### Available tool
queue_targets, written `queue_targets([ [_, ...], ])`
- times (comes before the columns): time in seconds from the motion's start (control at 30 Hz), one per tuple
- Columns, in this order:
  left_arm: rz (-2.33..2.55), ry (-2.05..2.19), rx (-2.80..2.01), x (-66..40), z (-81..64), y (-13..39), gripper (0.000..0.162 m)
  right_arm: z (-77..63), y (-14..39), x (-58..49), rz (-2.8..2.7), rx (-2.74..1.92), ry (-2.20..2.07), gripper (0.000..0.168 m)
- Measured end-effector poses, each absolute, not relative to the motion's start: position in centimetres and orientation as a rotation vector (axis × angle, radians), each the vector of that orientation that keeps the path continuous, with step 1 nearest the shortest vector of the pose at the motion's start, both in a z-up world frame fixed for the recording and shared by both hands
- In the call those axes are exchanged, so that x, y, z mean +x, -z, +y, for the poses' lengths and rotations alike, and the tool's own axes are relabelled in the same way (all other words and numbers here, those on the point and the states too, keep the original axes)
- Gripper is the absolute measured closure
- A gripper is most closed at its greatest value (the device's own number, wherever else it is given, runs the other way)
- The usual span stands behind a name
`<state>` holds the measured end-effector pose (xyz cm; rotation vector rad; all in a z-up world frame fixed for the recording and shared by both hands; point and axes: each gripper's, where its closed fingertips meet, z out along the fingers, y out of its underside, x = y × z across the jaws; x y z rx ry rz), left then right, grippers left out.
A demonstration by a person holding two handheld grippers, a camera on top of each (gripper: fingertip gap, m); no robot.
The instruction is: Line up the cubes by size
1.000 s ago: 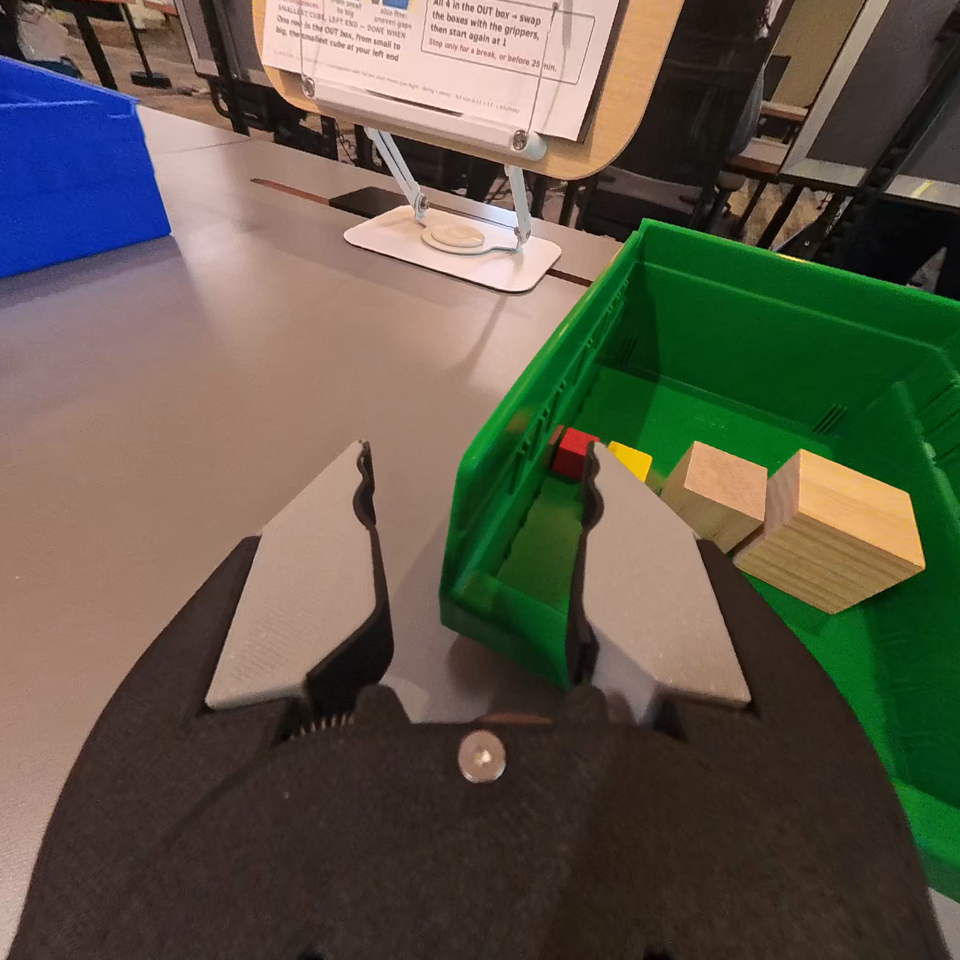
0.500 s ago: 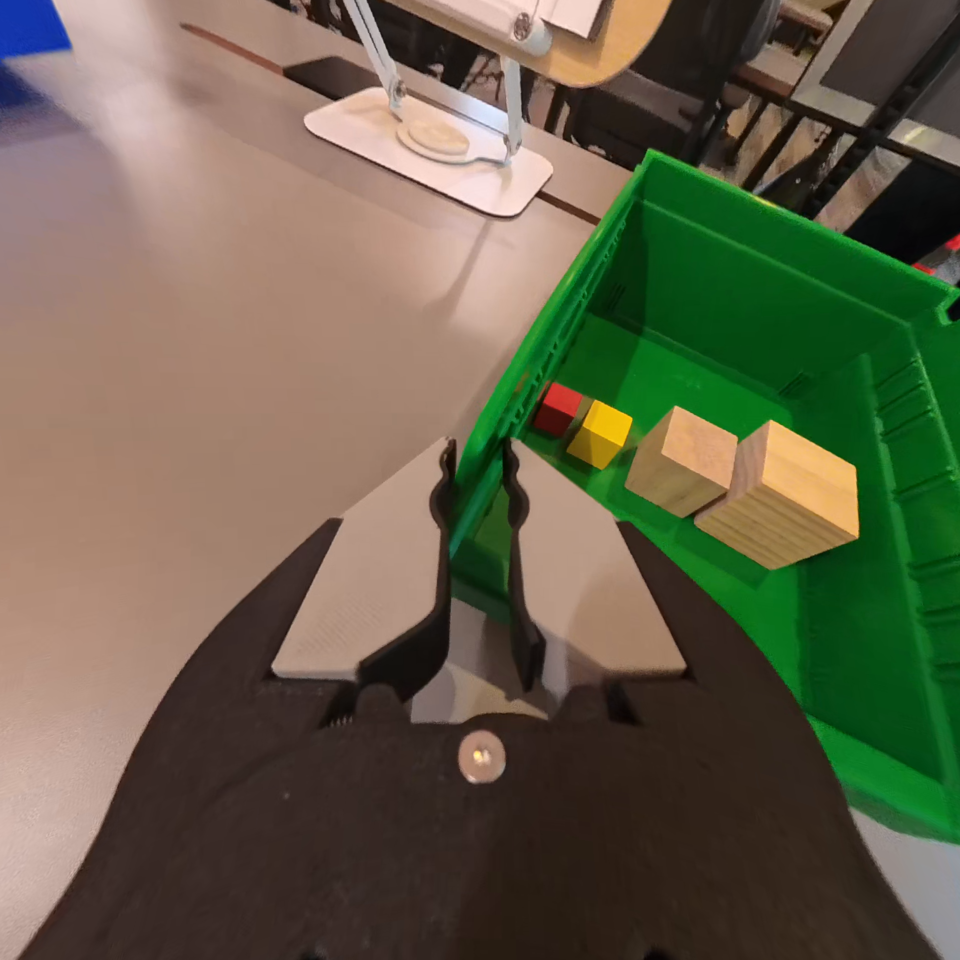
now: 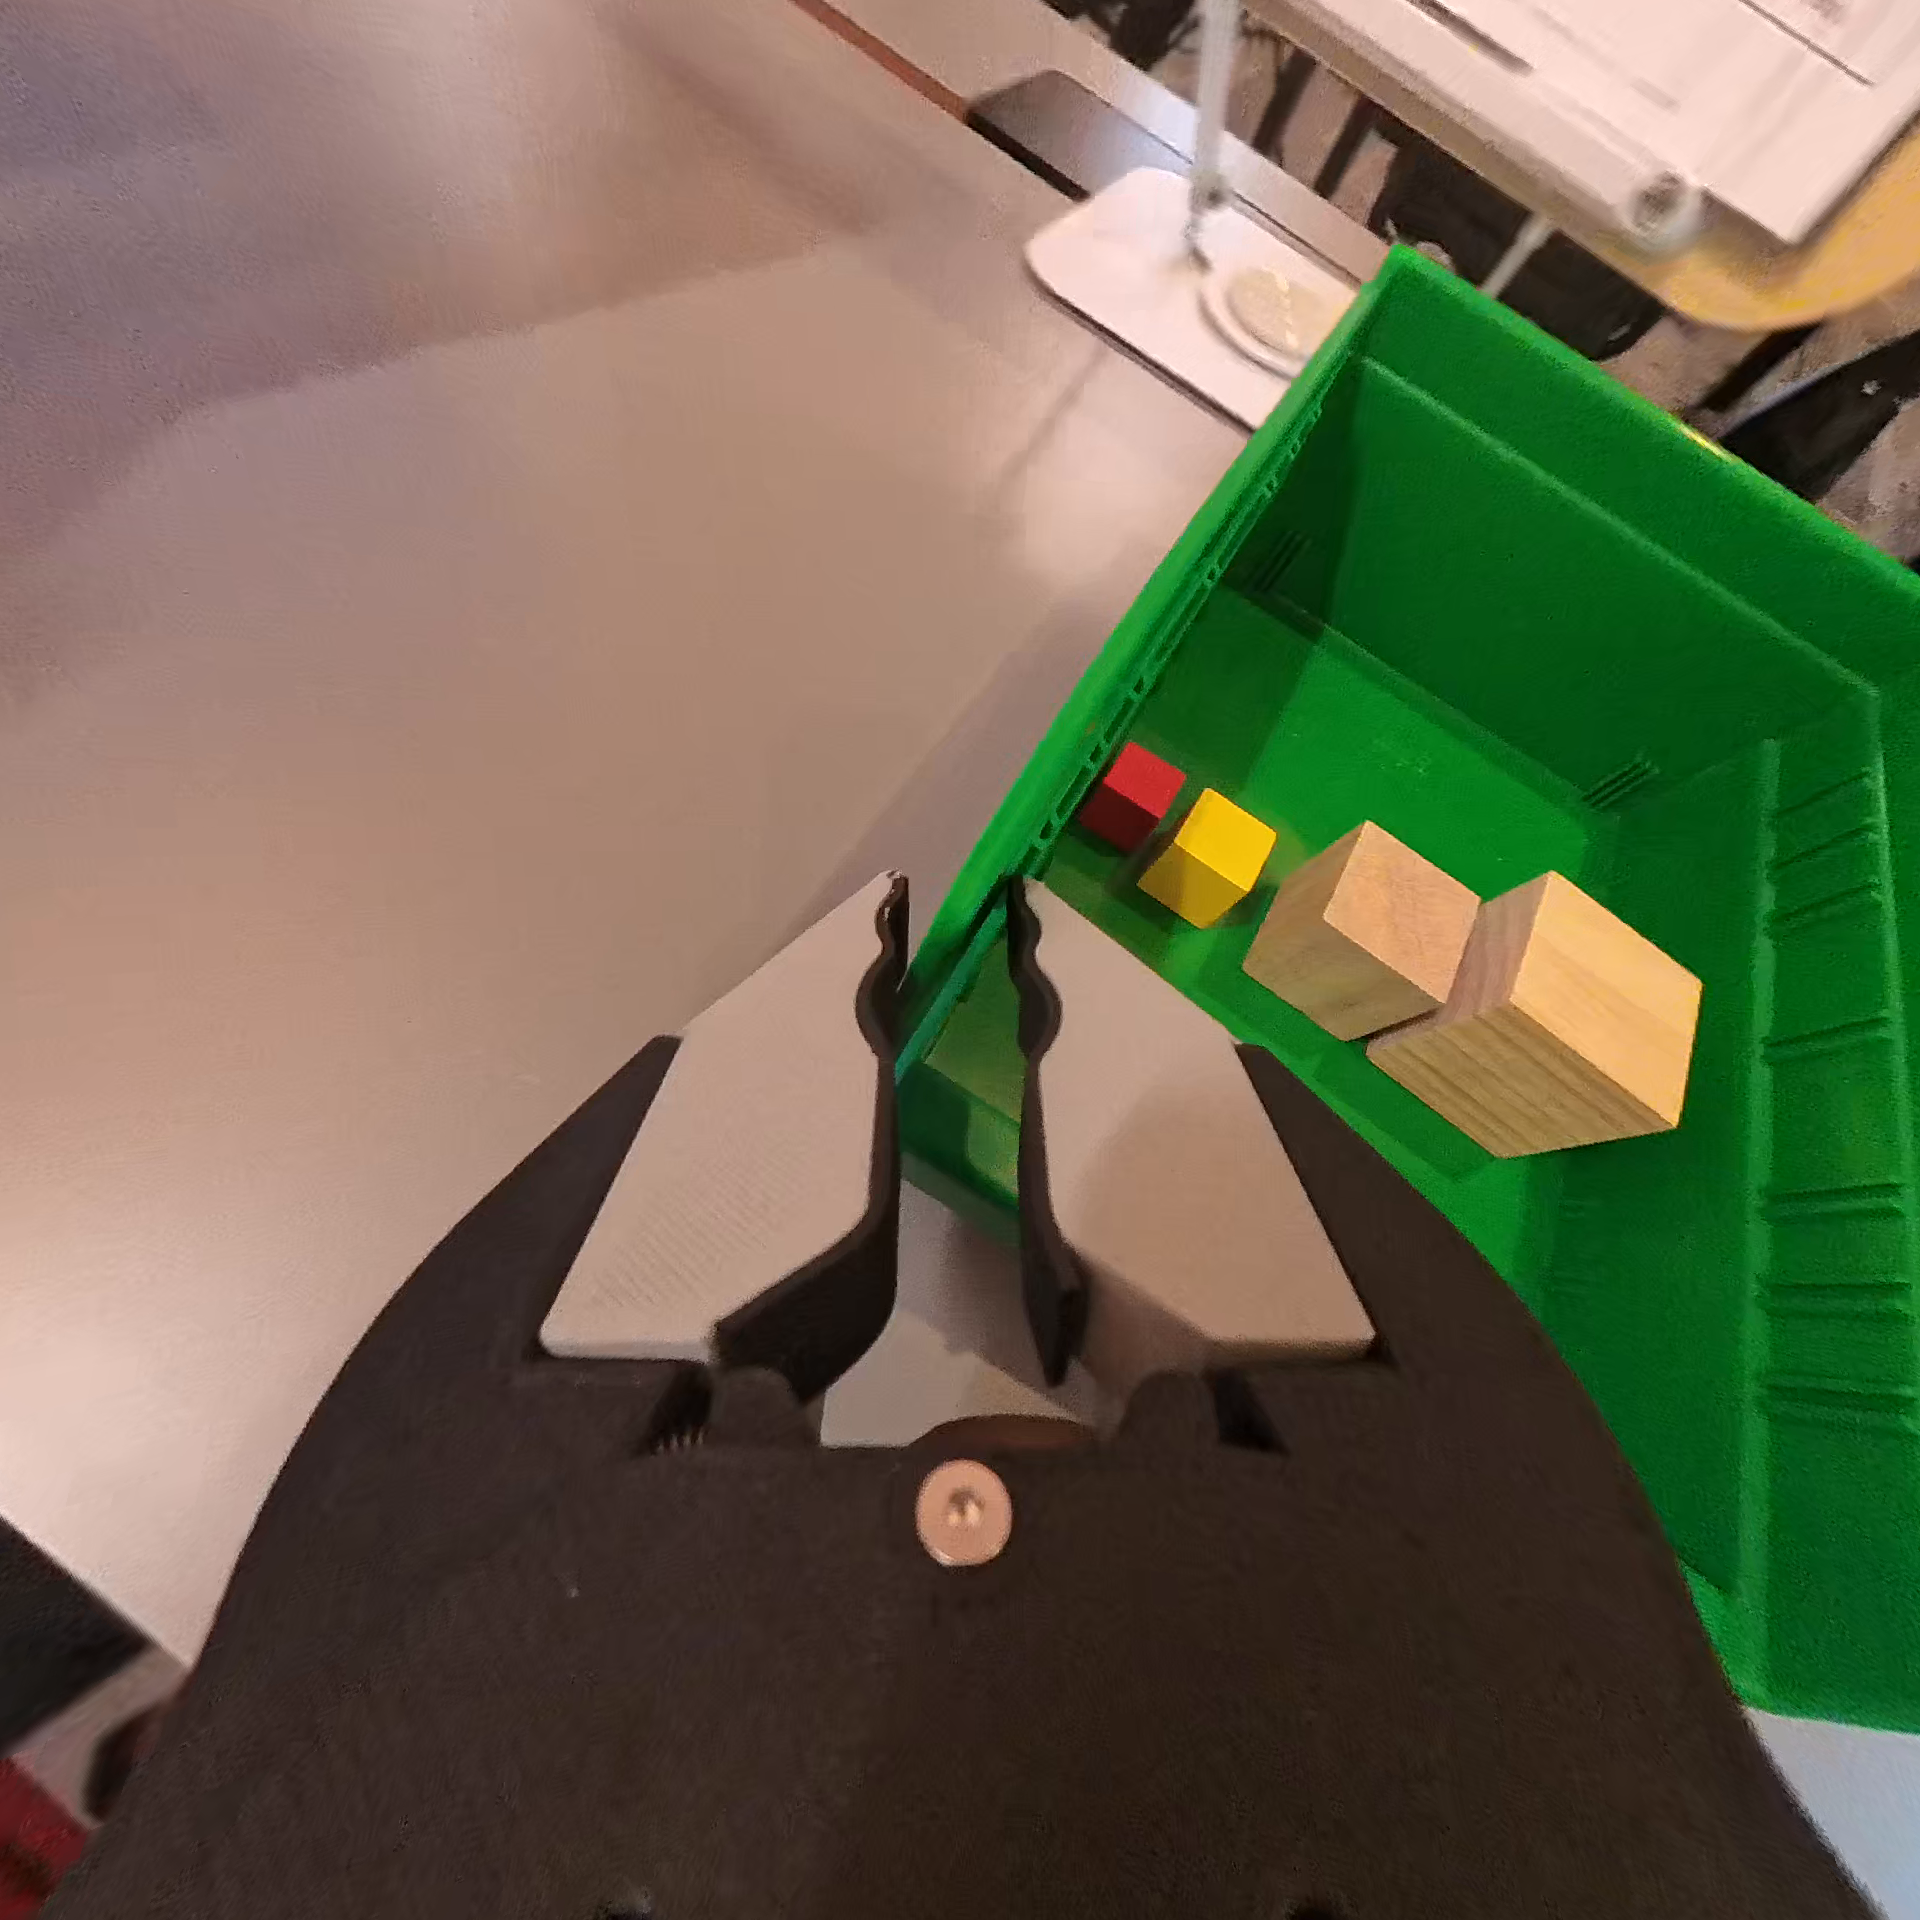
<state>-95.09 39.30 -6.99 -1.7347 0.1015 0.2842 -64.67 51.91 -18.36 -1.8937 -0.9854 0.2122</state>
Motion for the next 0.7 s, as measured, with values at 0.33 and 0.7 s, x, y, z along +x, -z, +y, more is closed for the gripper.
queue_targets([
  [0.33, 0.153, -0.252, -1.747, -94.6, 36.6, 8.0, 0.159, 47.0, 18.4, -79.1, -1.056, -1.844, -0.409, 0.150],
  [0.7, 0.103, -0.276, -1.699, -96.7, 36.6, 8.4, 0.160, 43.5, 16.7, -89.9, -1.233, -1.746, -0.567, 0.147],
])
